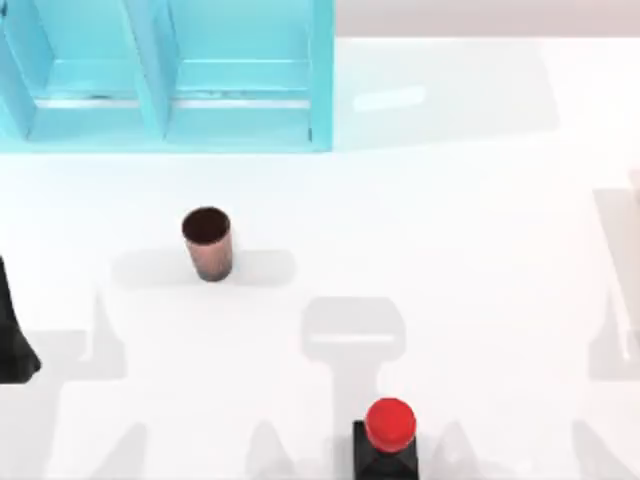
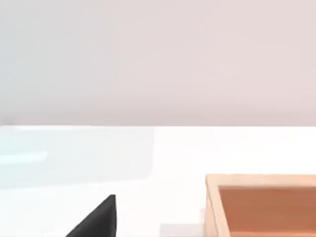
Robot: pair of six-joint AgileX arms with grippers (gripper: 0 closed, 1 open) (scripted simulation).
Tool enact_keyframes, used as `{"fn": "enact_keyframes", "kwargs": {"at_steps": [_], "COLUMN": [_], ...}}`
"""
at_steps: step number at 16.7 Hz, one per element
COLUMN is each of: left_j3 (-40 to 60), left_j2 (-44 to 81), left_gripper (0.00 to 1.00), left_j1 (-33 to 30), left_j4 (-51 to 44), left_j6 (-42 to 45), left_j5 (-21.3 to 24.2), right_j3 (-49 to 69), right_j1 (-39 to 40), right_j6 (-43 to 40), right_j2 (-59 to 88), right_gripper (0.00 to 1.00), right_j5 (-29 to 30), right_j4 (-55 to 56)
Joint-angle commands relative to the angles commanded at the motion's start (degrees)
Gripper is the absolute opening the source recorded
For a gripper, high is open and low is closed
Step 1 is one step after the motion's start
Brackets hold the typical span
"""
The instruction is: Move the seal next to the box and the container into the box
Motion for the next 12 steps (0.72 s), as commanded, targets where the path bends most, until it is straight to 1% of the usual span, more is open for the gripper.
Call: {"fn": "enact_keyframes", "kwargs": {"at_steps": [3,6,9,12], "left_j3": [0.00,0.00,0.00,0.00], "left_j2": [0.00,0.00,0.00,0.00], "left_gripper": [1.00,1.00,1.00,1.00], "left_j1": [0.00,0.00,0.00,0.00], "left_j4": [0.00,0.00,0.00,0.00], "left_j6": [0.00,0.00,0.00,0.00], "left_j5": [0.00,0.00,0.00,0.00], "right_j3": [0.50,5.11,14.35,26.49], "right_j1": [0.48,5.06,14.11,24.90], "right_j6": [0.47,4.80,12.41,21.44], "right_j2": [0.57,5.87,16.30,31.27], "right_gripper": [1.00,1.00,1.00,1.00], "right_j5": [0.00,0.07,0.33,0.67], "right_j4": [-0.39,-4.12,-11.26,-20.72]}}
